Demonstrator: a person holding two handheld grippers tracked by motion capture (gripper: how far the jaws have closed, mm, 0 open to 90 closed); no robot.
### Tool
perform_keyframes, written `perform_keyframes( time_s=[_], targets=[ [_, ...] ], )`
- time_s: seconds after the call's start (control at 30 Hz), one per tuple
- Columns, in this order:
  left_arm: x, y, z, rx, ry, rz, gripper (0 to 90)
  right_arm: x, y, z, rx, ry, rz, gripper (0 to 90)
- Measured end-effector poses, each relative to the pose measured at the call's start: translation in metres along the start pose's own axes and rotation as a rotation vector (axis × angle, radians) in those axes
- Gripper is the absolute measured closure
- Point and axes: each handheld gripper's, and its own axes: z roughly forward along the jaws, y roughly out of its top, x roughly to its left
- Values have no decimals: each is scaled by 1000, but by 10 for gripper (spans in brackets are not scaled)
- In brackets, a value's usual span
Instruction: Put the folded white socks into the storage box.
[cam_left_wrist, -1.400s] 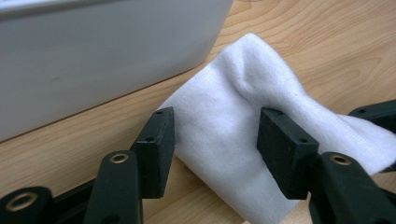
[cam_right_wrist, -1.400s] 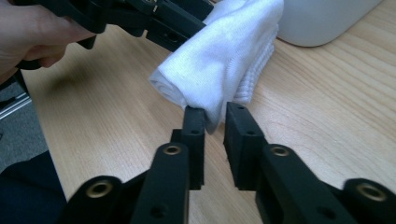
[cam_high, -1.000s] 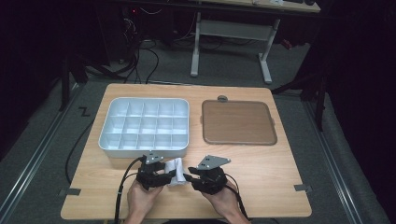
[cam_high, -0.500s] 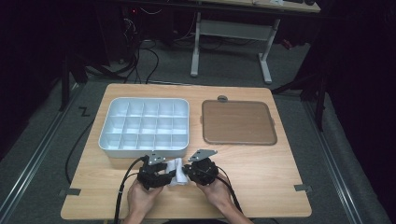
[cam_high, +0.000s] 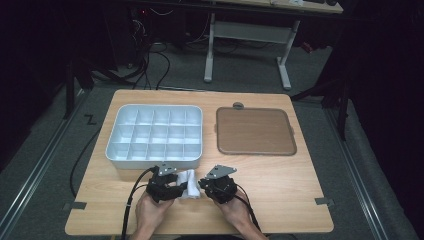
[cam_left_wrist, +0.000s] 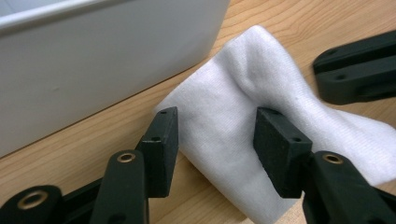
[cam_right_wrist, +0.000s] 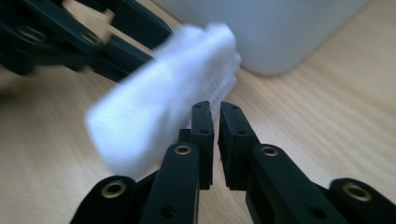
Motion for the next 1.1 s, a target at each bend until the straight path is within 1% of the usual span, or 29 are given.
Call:
perform_keyframes(
  time_s=[0.03,0.07,0.1,0.13,0.2,0.23,0.27,0.3,0.4,0.5,0.53,0.57,0.67,0.73,0.8,0.83,0.9,0.93,1.07,1.1],
  targets=[
    [0,0,0,1,1,-5,500,2,3,-3,-6,4,-6,825],
    [0,1,-1,-1,2,-4,495,5,8,-7,-25,22,-2,809],
    [0,1,-1,-2,2,-3,493,5,10,-9,-27,32,4,798],
    [-1,1,-1,-1,3,-4,493,5,10,-9,-27,32,4,798],
    [-2,1,-1,-1,2,-2,491,6,14,-9,-42,62,12,763],
    [-2,1,-1,0,2,2,491,7,15,-9,-42,68,22,749],
    [-2,1,-1,0,2,2,491,7,15,-9,-42,68,22,749],
    [-3,1,-1,-2,1,0,491,8,16,-9,-45,73,21,731],
    [-3,1,0,4,0,4,494,8,17,-4,-30,79,25,705],
    [-2,0,2,6,2,6,496,6,15,3,4,81,38,702],
    [-2,0,3,6,3,2,496,4,14,8,18,88,43,720],
    [-2,0,3,6,3,2,496,4,13,10,26,87,37,744],
    [-1,0,4,13,7,7,496,3,9,17,53,88,25,849],
    [-2,0,4,16,3,4,496,1,7,18,63,82,14,882],
    [-2,0,5,17,1,5,496,0,6,18,60,83,16,889],
    [-2,0,5,18,2,8,496,0,6,15,52,72,4,894],
    [-2,0,5,18,2,12,496,0,6,13,43,66,3,894],
    [-1,0,6,25,2,12,497,-4,6,10,32,58,11,894],
    [1,-1,8,29,-3,16,495,-14,2,10,49,25,24,900],
    [1,-1,8,29,-3,16,495,-14,2,10,49,25,24,900]
  ],
)
